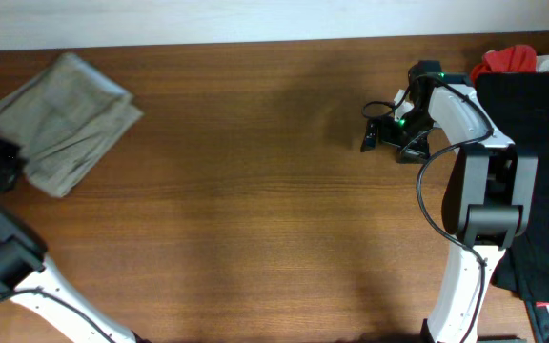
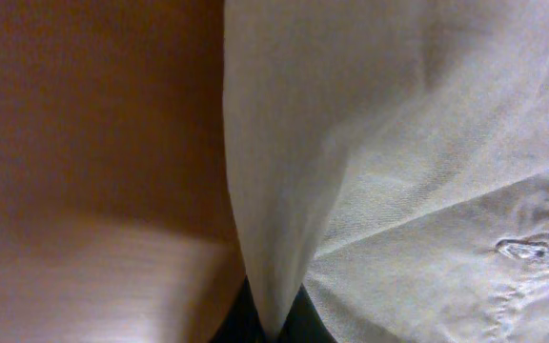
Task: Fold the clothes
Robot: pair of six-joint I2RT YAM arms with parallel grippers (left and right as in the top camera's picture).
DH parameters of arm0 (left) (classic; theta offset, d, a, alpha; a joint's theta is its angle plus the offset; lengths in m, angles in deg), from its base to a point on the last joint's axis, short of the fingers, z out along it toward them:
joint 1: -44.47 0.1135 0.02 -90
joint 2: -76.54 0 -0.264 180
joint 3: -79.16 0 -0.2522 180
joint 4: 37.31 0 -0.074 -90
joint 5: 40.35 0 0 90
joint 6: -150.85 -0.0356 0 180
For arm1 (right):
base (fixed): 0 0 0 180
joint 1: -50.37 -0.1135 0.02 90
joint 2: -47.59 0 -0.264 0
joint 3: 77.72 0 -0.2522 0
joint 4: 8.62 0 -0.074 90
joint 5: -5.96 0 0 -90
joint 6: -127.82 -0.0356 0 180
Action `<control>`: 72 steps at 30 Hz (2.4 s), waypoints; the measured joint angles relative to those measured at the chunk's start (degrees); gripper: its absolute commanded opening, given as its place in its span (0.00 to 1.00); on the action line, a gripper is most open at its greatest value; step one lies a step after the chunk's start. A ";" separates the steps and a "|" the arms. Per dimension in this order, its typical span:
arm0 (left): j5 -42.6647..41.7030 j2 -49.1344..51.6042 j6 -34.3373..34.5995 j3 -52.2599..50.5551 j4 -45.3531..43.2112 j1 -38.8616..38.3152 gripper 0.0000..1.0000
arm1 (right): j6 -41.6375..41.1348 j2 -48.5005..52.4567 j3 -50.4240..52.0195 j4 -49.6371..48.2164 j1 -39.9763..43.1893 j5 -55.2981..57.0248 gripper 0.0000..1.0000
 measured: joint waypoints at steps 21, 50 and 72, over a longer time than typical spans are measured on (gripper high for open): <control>-8.26 2.58 8.24 1.46 -3.43 -10.93 0.40 | -0.02 0.00 0.00 0.00 0.00 0.00 0.99; -7.58 -25.94 -3.69 3.43 33.64 -8.13 0.99 | -2.58 -50.66 -2.25 24.33 -7.69 6.36 0.99; -7.61 -25.94 -3.69 3.43 33.73 -8.13 0.99 | -2.71 -74.42 7.76 18.56 -11.61 11.87 0.99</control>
